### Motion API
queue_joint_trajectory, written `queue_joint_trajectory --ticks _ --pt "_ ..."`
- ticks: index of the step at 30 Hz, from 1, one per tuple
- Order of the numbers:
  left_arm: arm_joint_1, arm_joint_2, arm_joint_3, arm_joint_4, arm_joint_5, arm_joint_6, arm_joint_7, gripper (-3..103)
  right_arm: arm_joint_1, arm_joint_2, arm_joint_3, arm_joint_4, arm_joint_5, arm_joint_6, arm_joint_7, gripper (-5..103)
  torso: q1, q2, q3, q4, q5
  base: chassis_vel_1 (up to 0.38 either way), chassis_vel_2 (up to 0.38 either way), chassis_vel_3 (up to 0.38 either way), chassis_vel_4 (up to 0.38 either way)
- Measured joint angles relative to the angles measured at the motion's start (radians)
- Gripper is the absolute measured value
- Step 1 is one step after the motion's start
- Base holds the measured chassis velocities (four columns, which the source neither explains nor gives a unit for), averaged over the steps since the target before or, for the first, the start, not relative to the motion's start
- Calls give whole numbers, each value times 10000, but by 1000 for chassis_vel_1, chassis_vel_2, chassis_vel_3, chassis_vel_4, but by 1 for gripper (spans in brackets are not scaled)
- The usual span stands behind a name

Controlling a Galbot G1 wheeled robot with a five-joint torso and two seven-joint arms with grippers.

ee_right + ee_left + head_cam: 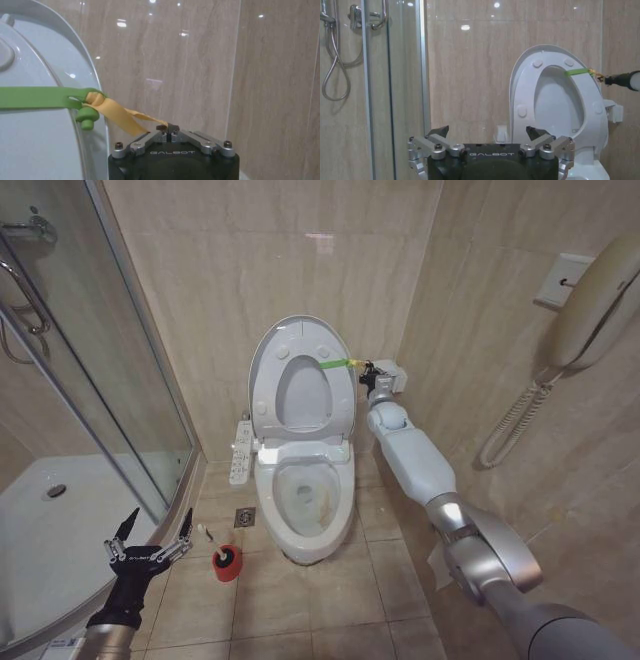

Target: Open the toilet lid, clean the toilet bowl with a toilet brush, close the toilet lid, and flush.

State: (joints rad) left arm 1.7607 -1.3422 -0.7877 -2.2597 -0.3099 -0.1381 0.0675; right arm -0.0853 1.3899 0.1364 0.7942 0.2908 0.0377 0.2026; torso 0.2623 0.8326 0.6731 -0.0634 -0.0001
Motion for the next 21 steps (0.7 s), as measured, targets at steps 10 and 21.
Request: queue_joint_trajectory --ticks 10,21 --pt "0 0 0 0 0 0 0 100 -496 -496 -110 840 207 -277 254 1 0 0 0 -2 0 0 0 0 0" --pt "0 0 0 0 0 0 0 100 -1089 -1045 -227 2021 471 -515 394 29 0 0 0 -6 2 0 0 0 0"
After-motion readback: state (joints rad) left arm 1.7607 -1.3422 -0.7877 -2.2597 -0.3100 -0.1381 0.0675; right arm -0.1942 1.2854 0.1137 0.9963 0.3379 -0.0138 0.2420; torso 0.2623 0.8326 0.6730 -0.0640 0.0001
